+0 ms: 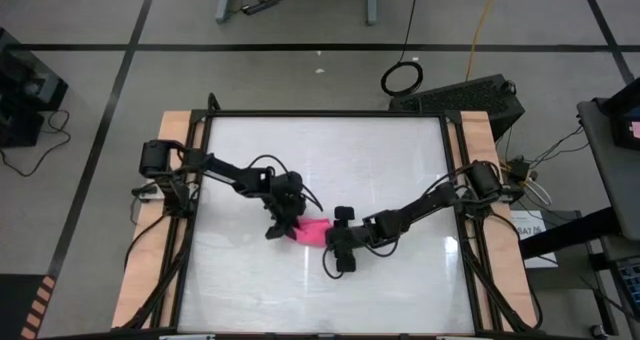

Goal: Roll towel
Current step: Roll the pink towel, then return to Home Position

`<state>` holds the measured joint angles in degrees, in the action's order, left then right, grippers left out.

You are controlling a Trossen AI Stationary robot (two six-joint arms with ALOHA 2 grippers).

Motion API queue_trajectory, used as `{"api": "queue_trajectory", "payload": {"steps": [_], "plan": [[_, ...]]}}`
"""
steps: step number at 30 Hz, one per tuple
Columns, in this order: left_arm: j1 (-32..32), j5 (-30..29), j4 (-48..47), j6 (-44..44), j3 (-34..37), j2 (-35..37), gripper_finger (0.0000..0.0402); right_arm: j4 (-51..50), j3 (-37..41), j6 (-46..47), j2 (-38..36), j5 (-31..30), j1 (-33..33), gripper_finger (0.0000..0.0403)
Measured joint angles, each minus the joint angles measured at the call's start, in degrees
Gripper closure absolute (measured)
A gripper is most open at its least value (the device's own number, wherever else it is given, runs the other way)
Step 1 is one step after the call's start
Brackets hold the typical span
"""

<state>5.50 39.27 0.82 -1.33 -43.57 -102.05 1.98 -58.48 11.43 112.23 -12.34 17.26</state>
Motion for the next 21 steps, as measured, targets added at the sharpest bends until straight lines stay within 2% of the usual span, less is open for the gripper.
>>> {"api": "queue_trajectory", "payload": {"steps": [6, 12, 17, 21], "plan": [[0.02, -1.45, -1.71, -0.45, 0.13, 5.59, 0.0195, -2.34, 0.38, 0.00, -4.90, 0.81, -0.07, 0.0206], [-0.12, -1.90, -7.28, -0.75, 0.11, 15.01, 0.0183, -5.19, 0.35, -0.65, -12.89, 0.87, 1.13, 0.0206], [-2.73, -10.17, -13.62, -4.06, 0.11, 24.91, 0.0182, -8.57, 0.26, -3.74, -21.11, 0.40, 3.42, 0.0206], [-6.54, -19.25, -16.58, -5.54, 0.11, 33.74, 0.0182, -13.87, 0.26, -5.66, -28.37, -1.76, 5.44, 0.0213]]}}
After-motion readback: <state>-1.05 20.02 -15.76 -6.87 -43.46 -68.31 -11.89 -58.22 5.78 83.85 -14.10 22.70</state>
